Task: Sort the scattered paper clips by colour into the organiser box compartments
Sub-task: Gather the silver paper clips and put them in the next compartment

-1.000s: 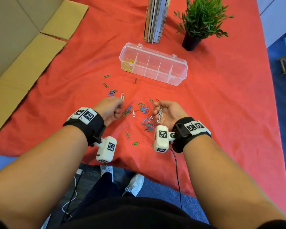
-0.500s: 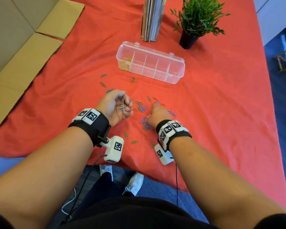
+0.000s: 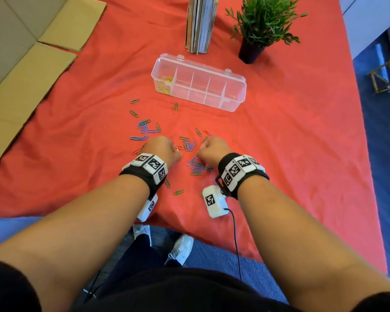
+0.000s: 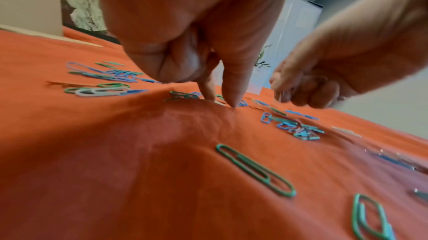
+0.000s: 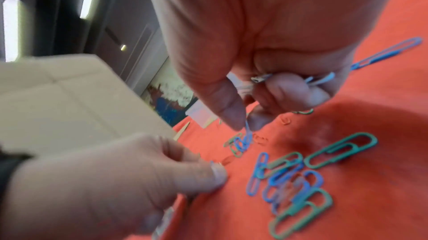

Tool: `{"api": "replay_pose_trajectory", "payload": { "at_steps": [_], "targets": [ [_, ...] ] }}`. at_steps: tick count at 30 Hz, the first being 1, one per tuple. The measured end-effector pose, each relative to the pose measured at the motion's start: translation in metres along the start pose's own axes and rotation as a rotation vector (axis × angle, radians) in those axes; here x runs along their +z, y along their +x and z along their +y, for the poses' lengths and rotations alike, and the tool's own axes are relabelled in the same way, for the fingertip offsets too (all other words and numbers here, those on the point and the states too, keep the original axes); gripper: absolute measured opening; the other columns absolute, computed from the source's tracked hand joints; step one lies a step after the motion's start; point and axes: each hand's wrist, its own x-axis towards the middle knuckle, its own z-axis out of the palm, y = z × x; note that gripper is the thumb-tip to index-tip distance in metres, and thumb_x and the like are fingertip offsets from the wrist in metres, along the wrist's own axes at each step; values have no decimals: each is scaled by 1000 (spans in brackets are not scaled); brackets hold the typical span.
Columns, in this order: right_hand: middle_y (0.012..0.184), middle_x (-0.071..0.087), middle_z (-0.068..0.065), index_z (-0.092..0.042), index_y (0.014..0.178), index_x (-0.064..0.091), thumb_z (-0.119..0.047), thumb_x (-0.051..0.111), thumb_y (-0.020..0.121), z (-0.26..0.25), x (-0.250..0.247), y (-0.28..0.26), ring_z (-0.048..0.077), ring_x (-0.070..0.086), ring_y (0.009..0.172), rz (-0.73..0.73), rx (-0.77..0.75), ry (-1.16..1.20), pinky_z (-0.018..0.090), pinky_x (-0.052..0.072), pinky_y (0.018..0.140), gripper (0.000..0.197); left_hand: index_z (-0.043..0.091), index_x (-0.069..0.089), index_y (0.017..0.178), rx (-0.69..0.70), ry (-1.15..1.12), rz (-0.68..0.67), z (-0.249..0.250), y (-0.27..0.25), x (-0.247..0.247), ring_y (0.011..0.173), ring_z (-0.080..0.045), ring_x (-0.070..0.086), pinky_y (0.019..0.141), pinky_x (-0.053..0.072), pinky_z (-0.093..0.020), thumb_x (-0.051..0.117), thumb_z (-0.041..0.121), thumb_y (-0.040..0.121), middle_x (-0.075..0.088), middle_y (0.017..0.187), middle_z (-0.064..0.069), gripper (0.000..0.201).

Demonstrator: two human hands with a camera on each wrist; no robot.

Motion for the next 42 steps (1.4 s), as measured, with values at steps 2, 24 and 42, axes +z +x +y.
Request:
{"api": "replay_pose_trajectory", "payload": {
  "at_steps": [2, 24, 42],
  "targets": [
    [58, 46, 7, -18, 56, 45, -3, 57, 78, 0, -6, -2, 19, 43, 48, -27, 54, 328, 25, 34, 42, 29, 6, 71, 80, 7, 46, 29, 6, 0, 2, 87, -34, 65, 71, 49, -33, 62, 27, 75, 69, 86, -18, 24],
    [48, 41, -1, -15, 58, 49, -15, 59, 80, 57, -50, -30, 12, 36, 36, -131, 434, 512, 11, 25, 34, 24, 18, 37, 61, -317, -1162, -374, 17, 1, -45, 34, -5, 24, 36, 14, -11, 37, 14, 82, 38, 58, 1, 21],
    [73, 65, 6, -16, 69, 59, -24, 61, 81, 83, -20, -68, 22, 60, 66, -55, 179, -28, 32, 52, 69, 14, 15, 56, 79, -262, -1098, -581, 54, -25, 9, 46, -6, 51, 42, 42, -14, 38, 3, 92, 52, 68, 0, 26]
  ]
}}
